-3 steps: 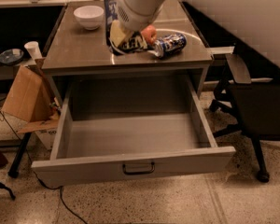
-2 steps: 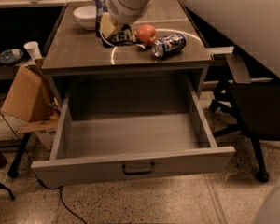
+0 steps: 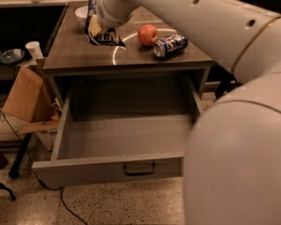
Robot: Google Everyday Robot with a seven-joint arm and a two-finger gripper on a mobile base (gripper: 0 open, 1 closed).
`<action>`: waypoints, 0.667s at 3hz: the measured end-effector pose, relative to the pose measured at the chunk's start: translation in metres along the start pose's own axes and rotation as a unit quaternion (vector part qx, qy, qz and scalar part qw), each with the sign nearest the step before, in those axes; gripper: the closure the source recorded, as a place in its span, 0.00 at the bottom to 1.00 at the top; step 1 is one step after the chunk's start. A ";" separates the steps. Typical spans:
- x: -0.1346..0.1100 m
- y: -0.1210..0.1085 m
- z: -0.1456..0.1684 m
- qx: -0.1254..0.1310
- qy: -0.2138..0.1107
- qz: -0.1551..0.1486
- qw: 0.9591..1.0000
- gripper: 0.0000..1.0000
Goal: Pick blue chip bag from top drawer and place on counter
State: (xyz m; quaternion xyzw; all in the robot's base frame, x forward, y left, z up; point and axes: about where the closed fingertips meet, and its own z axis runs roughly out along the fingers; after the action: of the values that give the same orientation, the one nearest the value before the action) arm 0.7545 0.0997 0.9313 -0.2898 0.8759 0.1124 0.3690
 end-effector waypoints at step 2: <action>-0.031 0.005 0.066 -0.011 -0.021 0.034 0.999 1.00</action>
Offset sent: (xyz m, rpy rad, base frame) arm 0.0803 0.0619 -0.0290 0.1263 -0.0059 -0.0497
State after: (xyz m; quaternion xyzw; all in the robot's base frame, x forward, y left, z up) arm 0.8074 0.1436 0.9072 -0.2611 0.8760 0.1406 0.3804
